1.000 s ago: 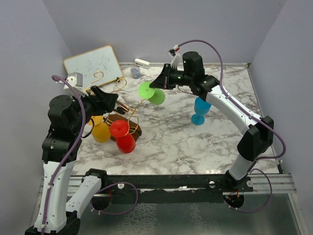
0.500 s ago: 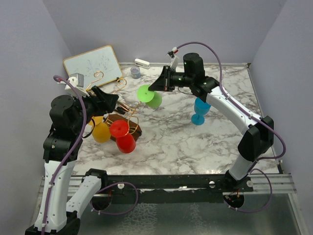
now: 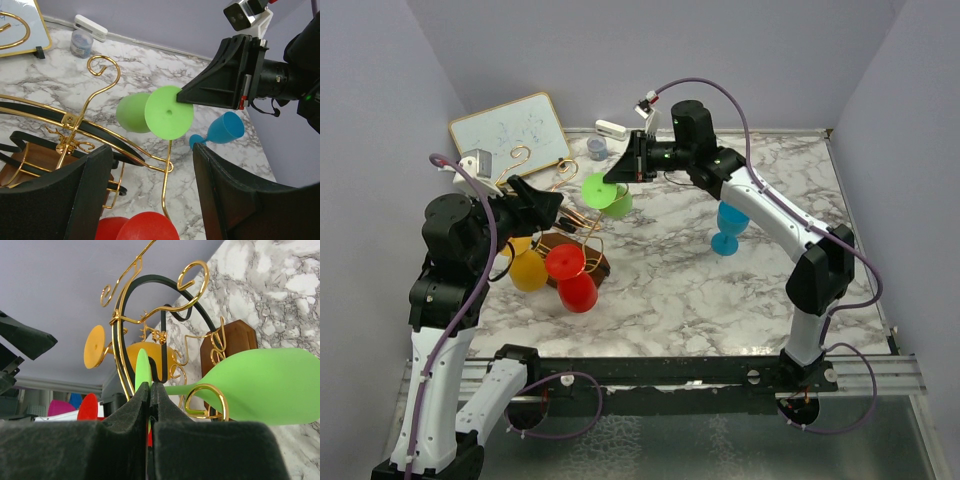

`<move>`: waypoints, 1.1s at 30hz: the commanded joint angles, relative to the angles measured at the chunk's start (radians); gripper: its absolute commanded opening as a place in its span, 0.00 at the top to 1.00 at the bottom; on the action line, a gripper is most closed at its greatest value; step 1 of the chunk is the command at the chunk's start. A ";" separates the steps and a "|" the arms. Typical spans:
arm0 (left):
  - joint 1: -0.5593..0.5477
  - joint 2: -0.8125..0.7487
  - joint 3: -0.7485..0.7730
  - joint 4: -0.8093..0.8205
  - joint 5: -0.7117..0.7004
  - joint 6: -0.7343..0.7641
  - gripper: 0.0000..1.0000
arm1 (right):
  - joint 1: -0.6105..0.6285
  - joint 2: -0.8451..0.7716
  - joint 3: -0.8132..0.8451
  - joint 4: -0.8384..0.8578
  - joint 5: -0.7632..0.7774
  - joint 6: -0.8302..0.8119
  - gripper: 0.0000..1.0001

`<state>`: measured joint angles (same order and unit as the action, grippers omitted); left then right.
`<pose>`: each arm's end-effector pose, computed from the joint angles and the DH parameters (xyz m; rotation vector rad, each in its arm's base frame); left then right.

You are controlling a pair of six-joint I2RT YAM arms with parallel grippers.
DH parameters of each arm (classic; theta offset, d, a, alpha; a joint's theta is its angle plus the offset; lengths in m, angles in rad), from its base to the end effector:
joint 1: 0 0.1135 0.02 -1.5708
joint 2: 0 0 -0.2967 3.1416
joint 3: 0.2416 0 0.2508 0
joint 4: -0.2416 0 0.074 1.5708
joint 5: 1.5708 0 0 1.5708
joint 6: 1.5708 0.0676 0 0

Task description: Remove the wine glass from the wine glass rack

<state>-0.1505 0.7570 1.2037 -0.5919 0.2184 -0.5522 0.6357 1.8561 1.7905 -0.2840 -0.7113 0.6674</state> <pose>0.1328 -0.0350 0.4563 -0.1873 1.7543 -0.7033 0.3504 0.3134 0.3992 -0.5092 2.0947 1.5016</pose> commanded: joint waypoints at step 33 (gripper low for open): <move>0.003 0.171 0.030 0.402 0.584 -0.357 0.34 | 0.024 -1.130 -0.821 0.357 0.233 -0.948 0.99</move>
<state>-0.1505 0.9089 1.2156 -0.3531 0.5812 -0.7647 0.6552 0.7879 1.0420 0.2703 -0.4538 -0.0036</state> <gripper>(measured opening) 0.663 0.018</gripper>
